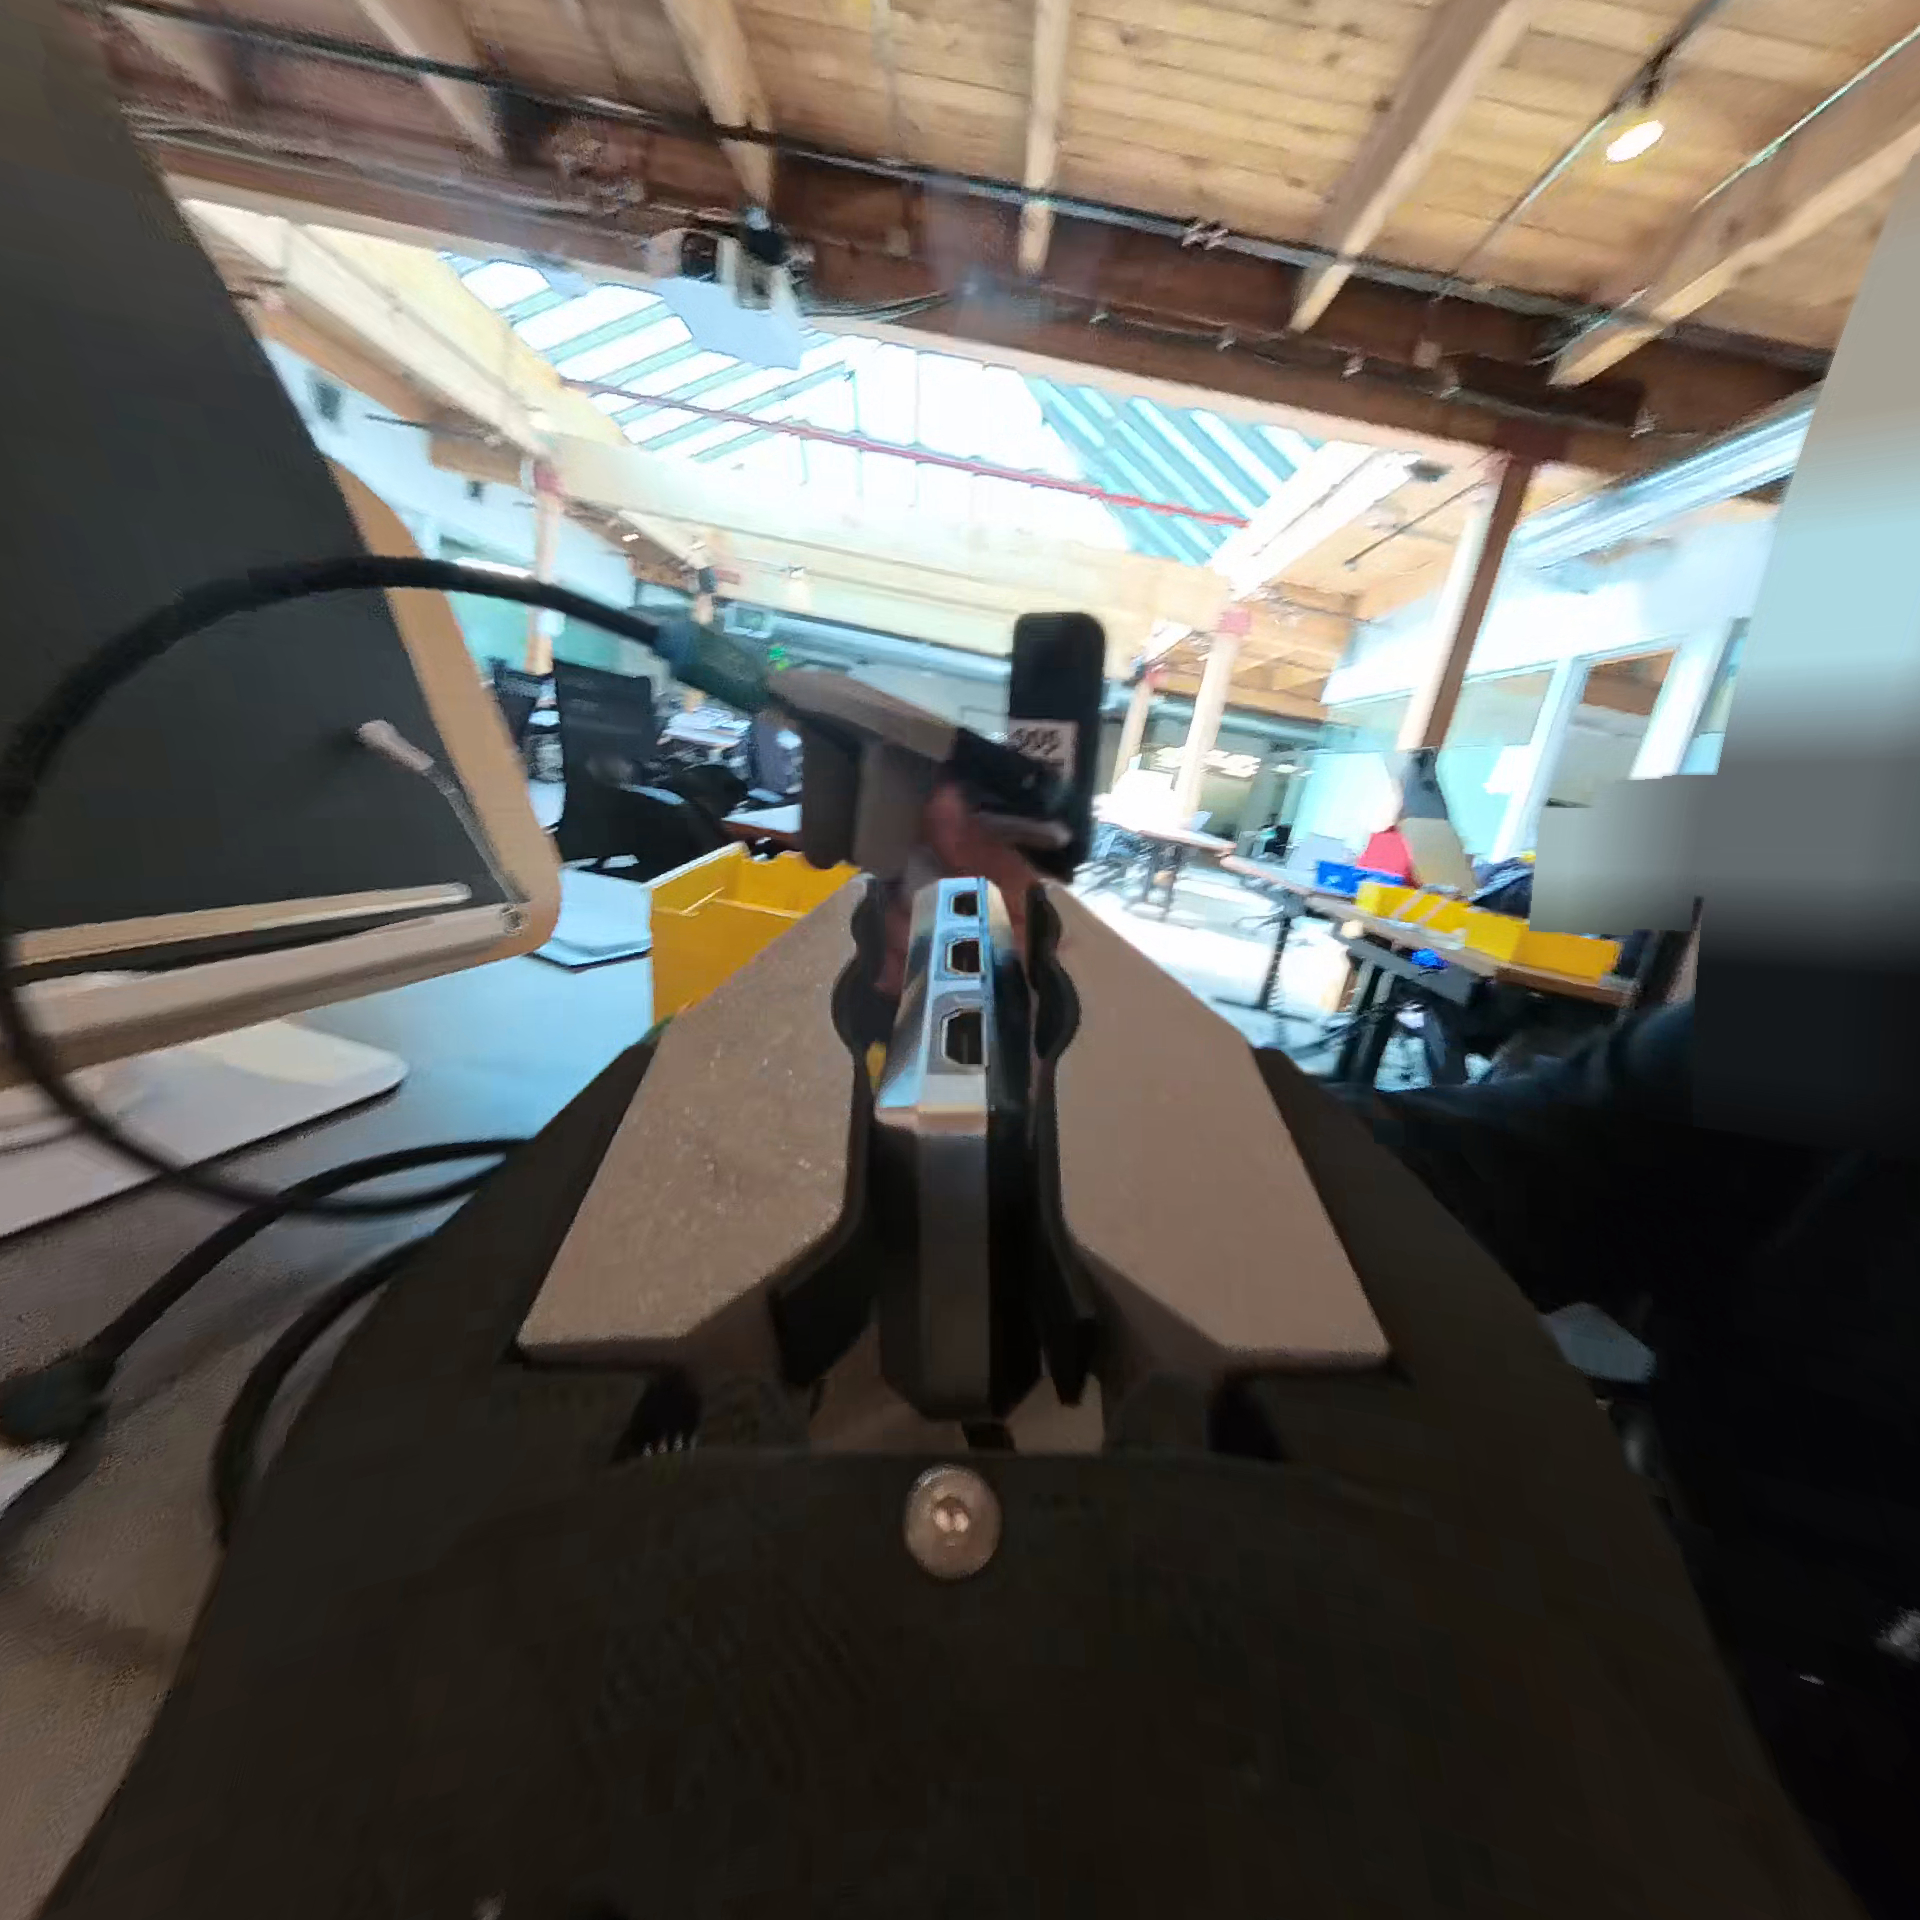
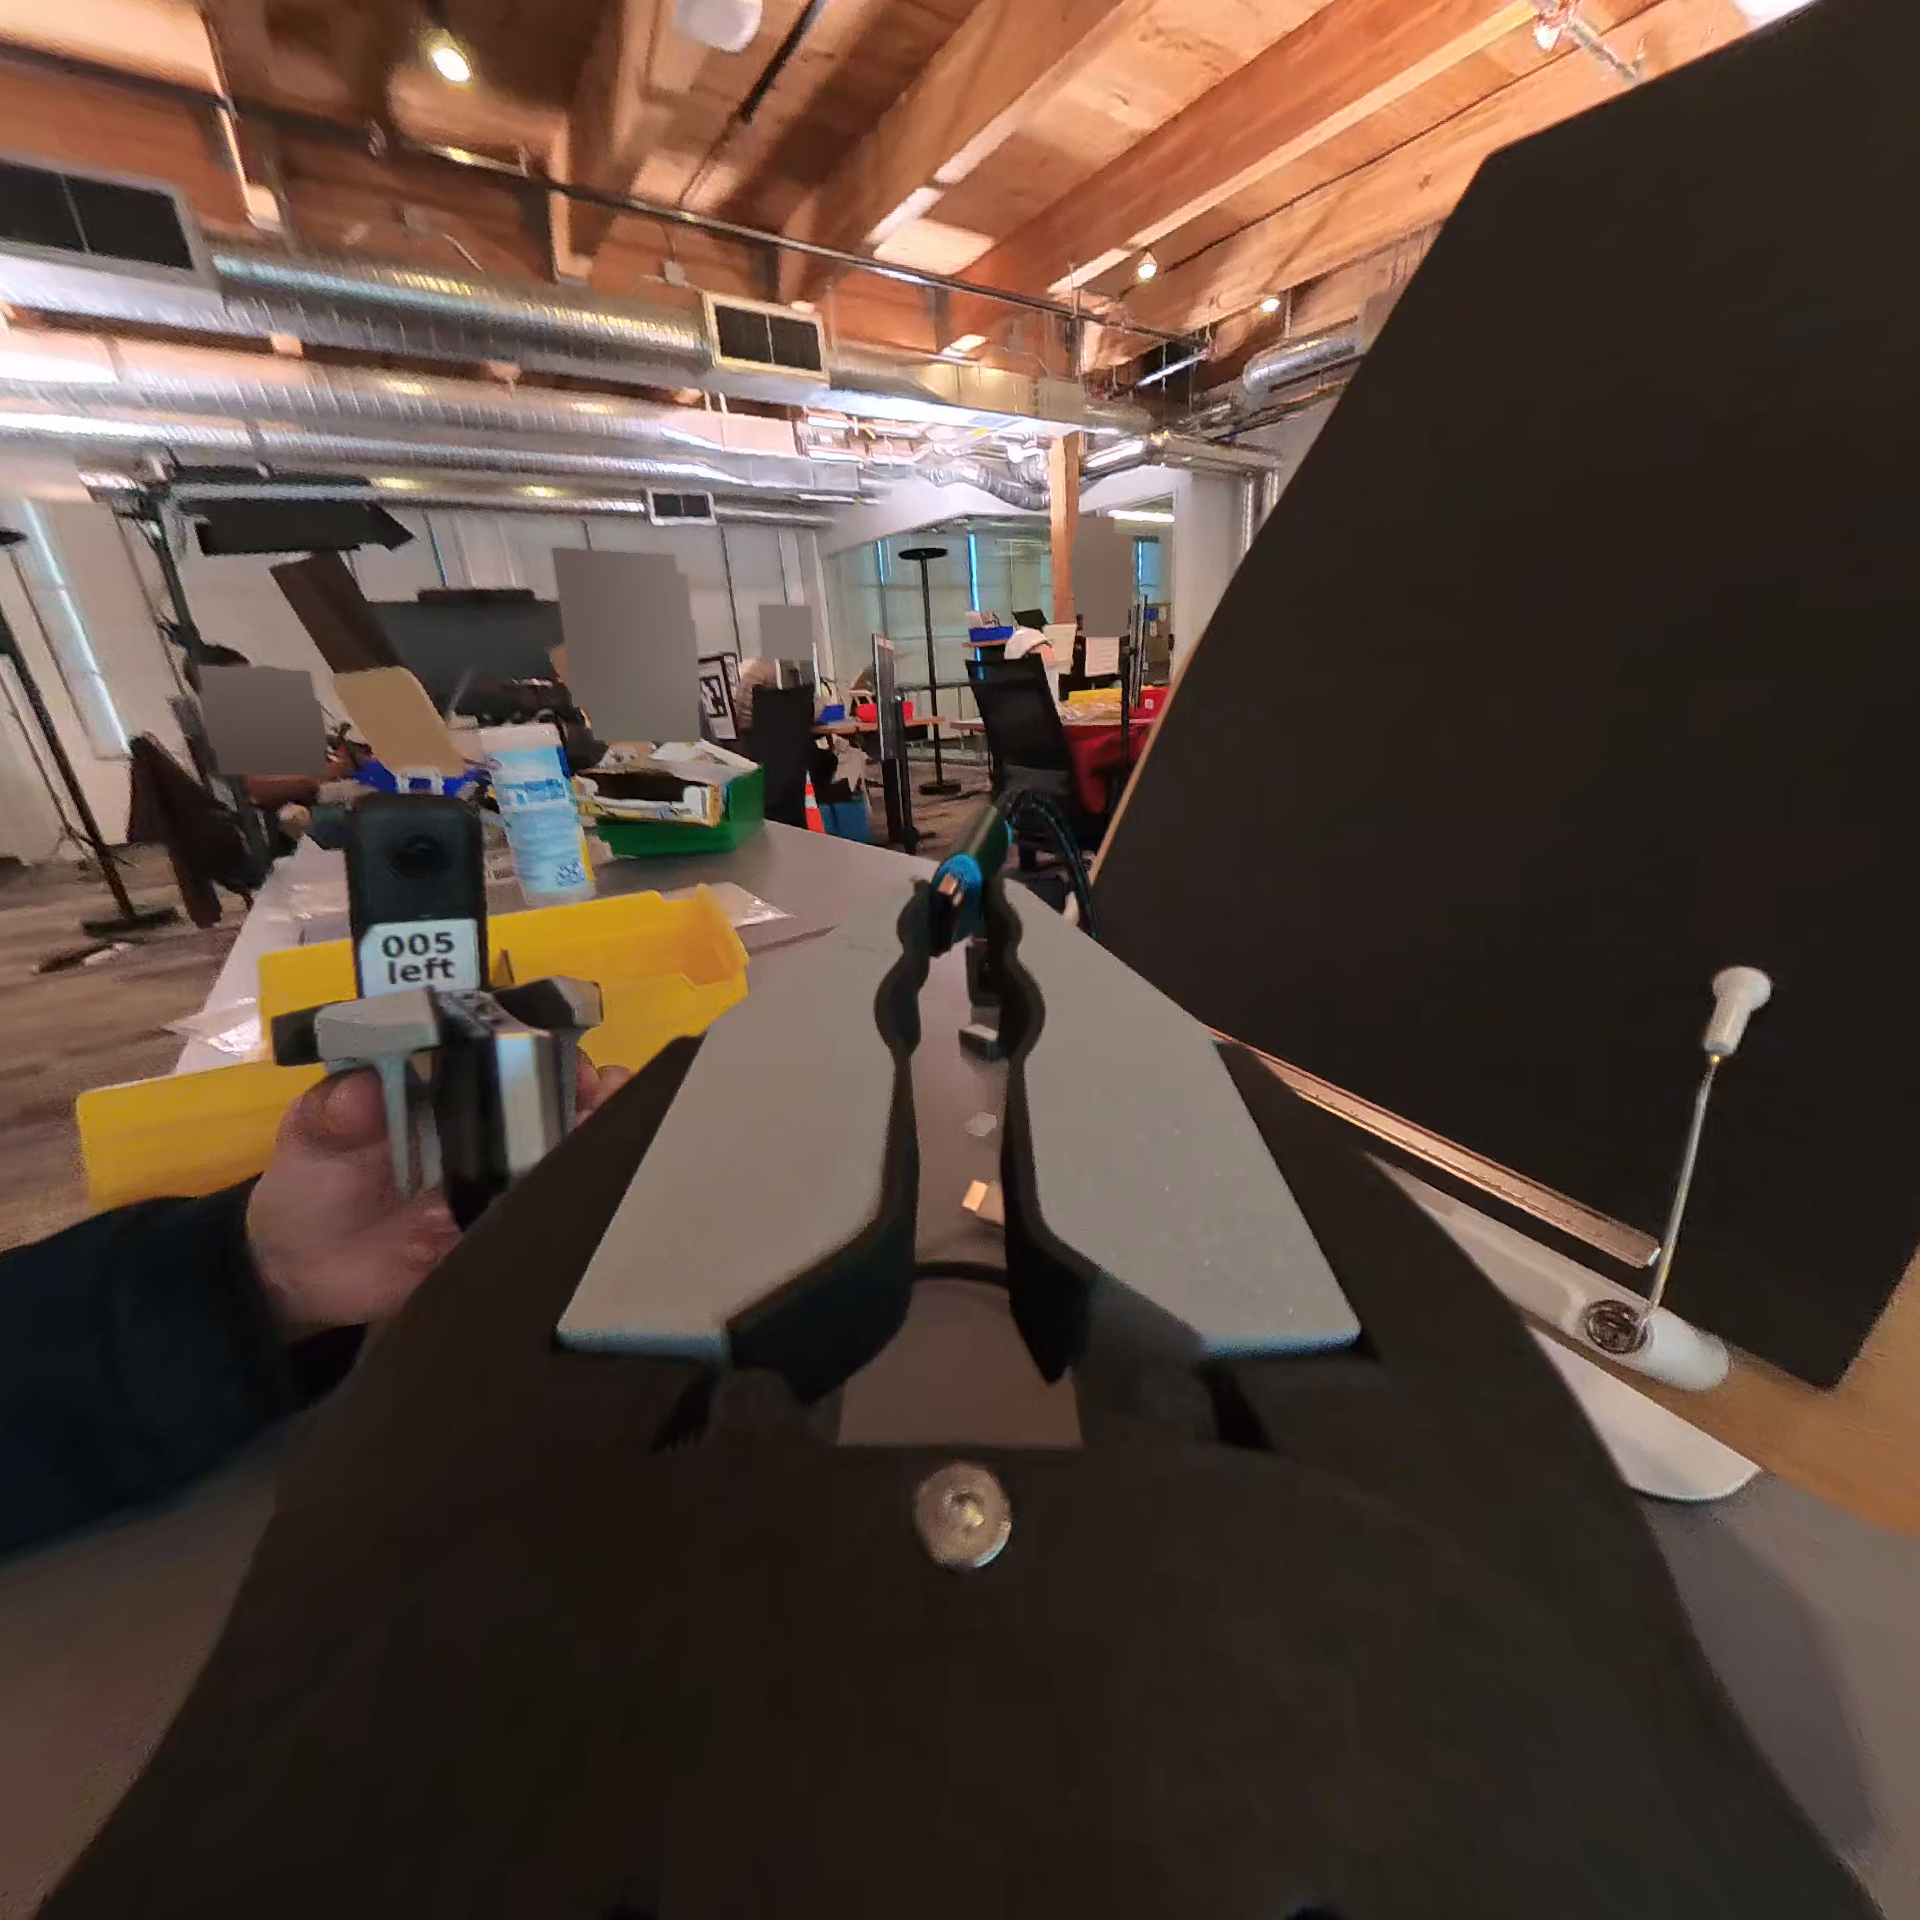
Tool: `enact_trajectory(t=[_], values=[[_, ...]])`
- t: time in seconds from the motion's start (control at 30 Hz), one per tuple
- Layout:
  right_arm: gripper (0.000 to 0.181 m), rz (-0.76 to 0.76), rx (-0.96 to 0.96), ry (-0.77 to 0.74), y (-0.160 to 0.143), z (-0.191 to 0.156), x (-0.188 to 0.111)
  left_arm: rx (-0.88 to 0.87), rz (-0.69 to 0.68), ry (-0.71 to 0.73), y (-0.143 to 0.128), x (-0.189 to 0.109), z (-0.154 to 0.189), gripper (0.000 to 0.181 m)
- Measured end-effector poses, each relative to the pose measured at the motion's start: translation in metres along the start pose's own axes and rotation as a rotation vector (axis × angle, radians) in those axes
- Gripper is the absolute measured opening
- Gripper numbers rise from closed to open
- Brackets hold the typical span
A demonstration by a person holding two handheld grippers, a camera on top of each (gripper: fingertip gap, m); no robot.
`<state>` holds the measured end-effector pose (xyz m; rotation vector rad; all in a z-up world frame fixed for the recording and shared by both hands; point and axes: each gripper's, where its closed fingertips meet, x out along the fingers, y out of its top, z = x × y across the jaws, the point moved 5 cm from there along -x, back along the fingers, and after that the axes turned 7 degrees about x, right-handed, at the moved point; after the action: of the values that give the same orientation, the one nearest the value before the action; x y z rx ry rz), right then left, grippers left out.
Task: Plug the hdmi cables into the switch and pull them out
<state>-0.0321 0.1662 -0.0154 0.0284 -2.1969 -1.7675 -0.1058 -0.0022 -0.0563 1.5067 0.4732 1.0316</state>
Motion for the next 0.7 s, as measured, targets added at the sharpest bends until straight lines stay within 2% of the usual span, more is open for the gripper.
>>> enact_trajectory(t=[0.07,0.17,0.37,0.53,0.6,0.7], values=[[0.007,-0.015,0.002,0.011,0.0,-0.002,0.001,0.032,-0.062,0.033,-0.009,0.002,-0.004,0.025],[0.007,0.043,0.032,0.01,0.012,-0.008,-0.004,0.049,-0.123,0.047,-0.021,0.005,-0.007,0.026],[0.007,0.13,0.034,0.142,0.091,-0.057,-0.035,0.044,-0.124,0.086,-0.021,0.003,-0.013,0.025],[0.007,0.14,0.002,0.156,0.151,-0.072,-0.089,0.023,-0.137,0.13,-0.024,0.002,-0.018,0.025],[0.007,0.081,-0.045,0.132,0.17,-0.07,-0.116,0.021,-0.137,0.15,-0.024,0.001,-0.019,0.026],[0.007,-0.045,-0.121,0.008,0.189,-0.054,-0.161,0.038,-0.147,0.185,-0.025,0.001,-0.021,0.025]])
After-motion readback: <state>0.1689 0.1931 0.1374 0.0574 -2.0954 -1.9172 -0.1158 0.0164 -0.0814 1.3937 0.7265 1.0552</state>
